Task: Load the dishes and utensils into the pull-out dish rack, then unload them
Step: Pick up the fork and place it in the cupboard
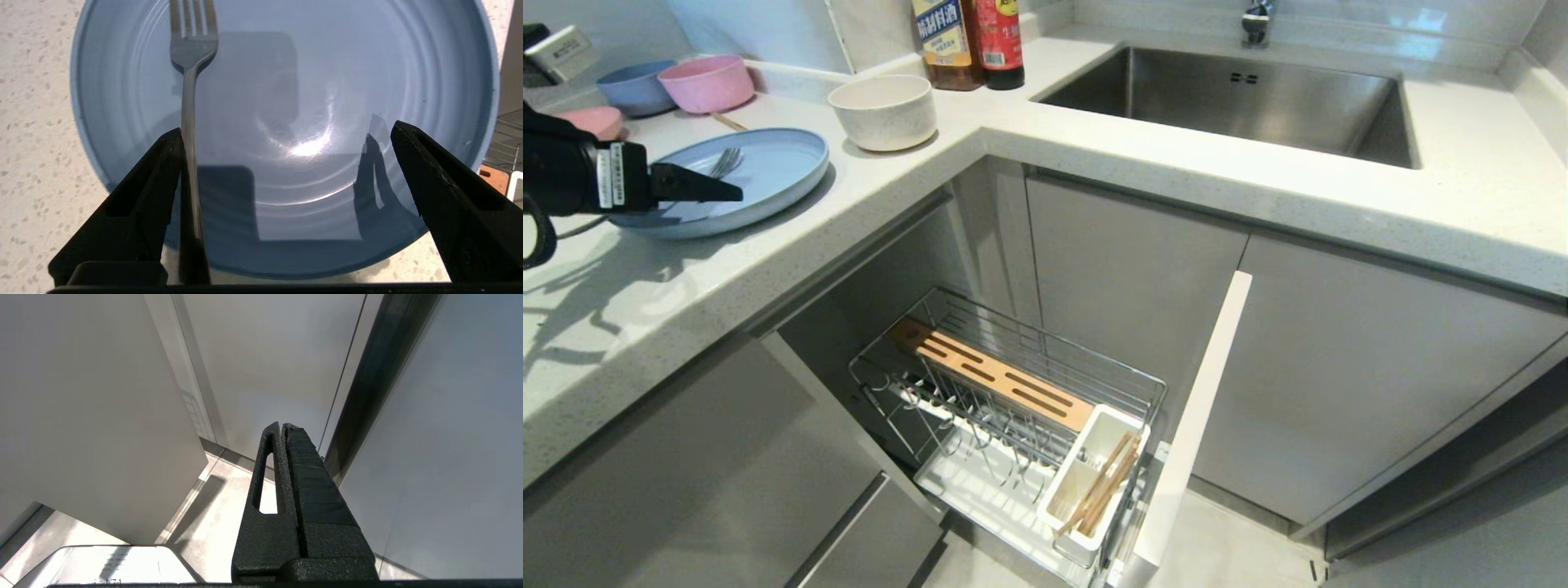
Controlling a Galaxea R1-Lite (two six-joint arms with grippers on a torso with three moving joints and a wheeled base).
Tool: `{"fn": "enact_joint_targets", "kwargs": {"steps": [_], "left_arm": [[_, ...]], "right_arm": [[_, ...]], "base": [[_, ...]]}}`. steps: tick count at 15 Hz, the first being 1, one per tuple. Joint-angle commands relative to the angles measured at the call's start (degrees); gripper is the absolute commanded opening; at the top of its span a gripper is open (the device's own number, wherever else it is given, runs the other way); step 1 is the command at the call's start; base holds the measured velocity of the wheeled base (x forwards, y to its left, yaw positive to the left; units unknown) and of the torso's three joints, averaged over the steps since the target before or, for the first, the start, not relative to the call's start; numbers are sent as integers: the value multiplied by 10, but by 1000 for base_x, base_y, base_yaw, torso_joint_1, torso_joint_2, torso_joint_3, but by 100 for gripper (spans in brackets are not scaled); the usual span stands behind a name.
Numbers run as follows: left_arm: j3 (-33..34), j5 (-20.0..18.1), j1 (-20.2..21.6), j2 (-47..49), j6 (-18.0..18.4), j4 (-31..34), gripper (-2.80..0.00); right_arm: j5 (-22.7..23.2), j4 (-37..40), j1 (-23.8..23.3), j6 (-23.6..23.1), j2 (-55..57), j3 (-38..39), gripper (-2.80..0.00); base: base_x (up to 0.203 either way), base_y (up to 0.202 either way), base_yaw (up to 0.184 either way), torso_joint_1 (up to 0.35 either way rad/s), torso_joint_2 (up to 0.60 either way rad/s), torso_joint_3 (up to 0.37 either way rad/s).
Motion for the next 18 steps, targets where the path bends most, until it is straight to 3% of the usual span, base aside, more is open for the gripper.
{"fn": "enact_joint_targets", "kwargs": {"steps": [1,18], "left_arm": [[0,-1,-2,1,1,1,0],[7,23,-6,-3,-4,3,0]], "right_arm": [[0,0,0,0,0,1,-280],[0,0,0,0,0,1,-280]], "base": [[0,0,0,0,0,0],[0,0,0,0,0,0]]}}
